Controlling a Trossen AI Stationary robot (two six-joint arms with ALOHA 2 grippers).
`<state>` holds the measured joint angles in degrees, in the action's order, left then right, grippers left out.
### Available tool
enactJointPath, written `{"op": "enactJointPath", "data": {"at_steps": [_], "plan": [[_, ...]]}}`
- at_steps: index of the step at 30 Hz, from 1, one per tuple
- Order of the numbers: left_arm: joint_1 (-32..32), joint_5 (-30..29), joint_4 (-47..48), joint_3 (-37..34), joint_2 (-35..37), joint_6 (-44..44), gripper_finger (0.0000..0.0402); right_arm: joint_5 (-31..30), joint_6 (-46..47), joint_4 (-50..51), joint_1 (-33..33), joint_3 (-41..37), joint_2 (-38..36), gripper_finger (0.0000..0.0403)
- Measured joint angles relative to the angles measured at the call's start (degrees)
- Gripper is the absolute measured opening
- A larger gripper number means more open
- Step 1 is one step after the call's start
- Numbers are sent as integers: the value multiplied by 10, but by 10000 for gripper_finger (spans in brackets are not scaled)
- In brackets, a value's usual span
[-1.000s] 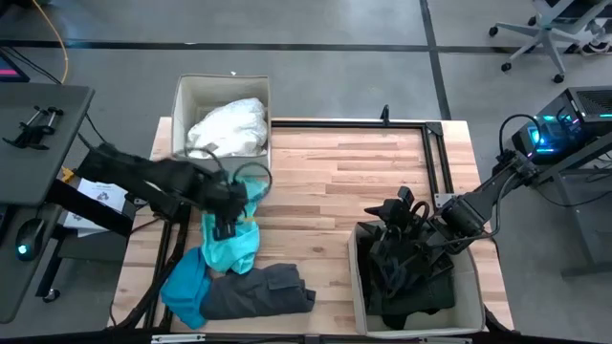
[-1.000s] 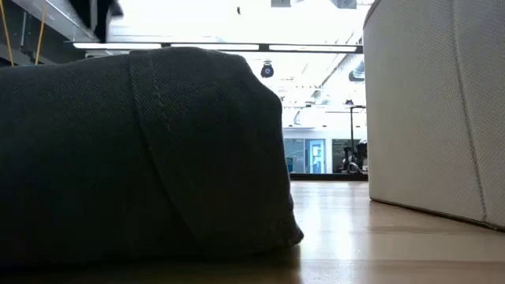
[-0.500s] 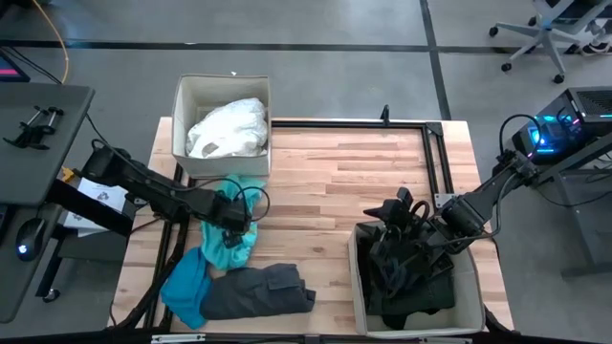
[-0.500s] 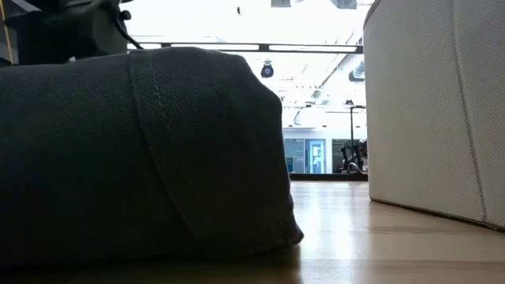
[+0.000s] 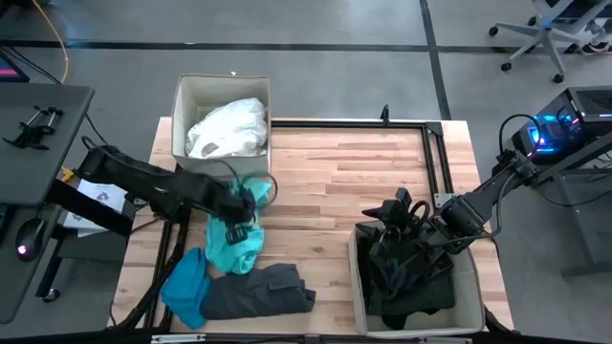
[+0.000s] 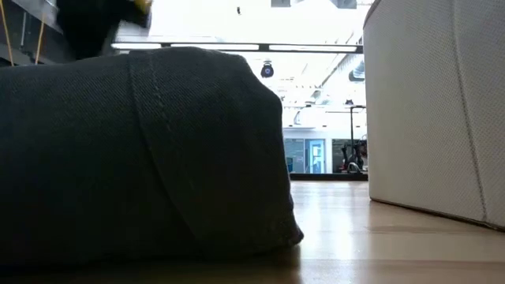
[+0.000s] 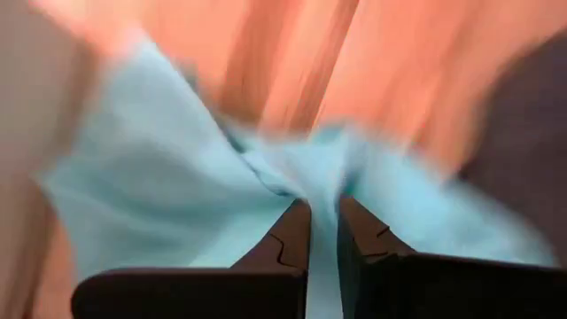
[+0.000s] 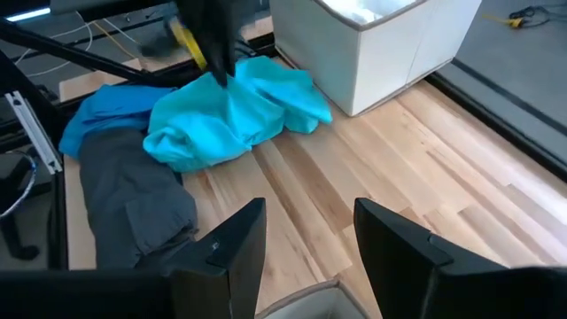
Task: Sort clothes
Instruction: Put the light blue shorts into the top laundry organizer
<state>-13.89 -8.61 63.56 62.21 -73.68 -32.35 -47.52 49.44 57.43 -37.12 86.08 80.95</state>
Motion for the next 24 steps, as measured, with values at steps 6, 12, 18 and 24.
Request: {"op": "enactJointPath", "data": {"at_steps": [6,12,18,24], "plan": [[1,-132,27,203,44,17,0,-22,-6,0,0,0,0,165],[13,-137,49,258,62,70,1,-24,-15,0,0,0,0,165],[5,-42,55,185,54,116,60,-24,-15,0,0,0,0,165],[7,-35,42,55,54,56,183,-24,-15,0,0,0,0,165]]}}
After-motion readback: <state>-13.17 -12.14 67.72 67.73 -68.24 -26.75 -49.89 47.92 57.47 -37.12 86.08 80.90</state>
